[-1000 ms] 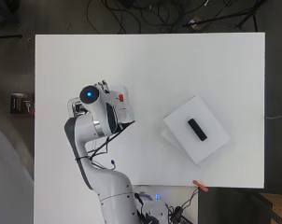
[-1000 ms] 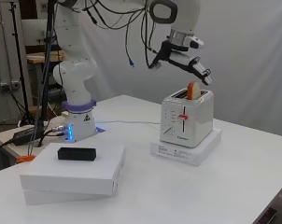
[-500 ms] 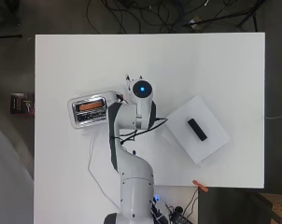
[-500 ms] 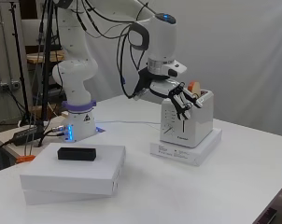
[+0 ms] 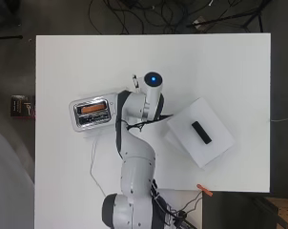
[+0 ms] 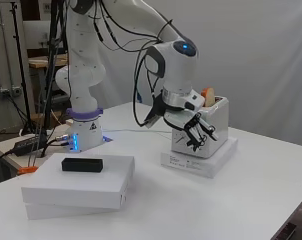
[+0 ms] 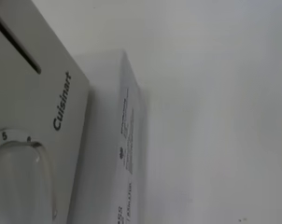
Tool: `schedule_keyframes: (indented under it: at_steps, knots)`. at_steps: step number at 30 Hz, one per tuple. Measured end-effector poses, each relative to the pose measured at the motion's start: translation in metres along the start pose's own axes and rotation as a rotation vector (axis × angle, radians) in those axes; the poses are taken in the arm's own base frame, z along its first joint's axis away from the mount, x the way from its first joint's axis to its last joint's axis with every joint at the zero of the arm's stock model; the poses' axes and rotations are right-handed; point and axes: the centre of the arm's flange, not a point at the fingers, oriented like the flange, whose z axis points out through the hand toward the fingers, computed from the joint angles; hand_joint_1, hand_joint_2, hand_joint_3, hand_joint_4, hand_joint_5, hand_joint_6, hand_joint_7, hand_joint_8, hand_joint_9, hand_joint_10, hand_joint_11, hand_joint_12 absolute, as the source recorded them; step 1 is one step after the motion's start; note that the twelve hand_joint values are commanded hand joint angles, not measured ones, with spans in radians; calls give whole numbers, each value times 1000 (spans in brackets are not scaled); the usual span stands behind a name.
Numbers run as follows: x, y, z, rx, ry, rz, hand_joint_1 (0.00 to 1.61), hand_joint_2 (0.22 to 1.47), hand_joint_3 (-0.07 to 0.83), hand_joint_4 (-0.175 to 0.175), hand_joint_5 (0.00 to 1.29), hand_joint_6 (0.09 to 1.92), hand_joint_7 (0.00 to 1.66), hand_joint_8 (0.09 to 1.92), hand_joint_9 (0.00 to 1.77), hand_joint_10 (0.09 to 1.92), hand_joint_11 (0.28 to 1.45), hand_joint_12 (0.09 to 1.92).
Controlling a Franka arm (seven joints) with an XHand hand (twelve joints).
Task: Teleoperate dual arm-hand system to toast a bread
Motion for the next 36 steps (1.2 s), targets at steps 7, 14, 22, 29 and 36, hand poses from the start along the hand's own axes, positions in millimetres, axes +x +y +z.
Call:
schedule_keyframes:
  at_steps: [7,14,22,29,36]
  knots:
    - [4,3,2,48,5,-89,318,1075,0,-145,365,87,822,529,893,657,599,550]
    - [5,-11,3,53,-7,-197,315,1078,4,-139,365,87,741,87,864,87,617,87]
    - [-12,13,24,144,-26,-69,296,1147,0,-75,425,87,671,87,818,87,563,87]
    - [-14,43,57,122,-51,79,354,1134,-5,-69,383,87,713,87,821,87,550,87]
    - [-13,46,57,125,-33,21,323,1135,-1,-56,413,87,713,87,814,87,539,87]
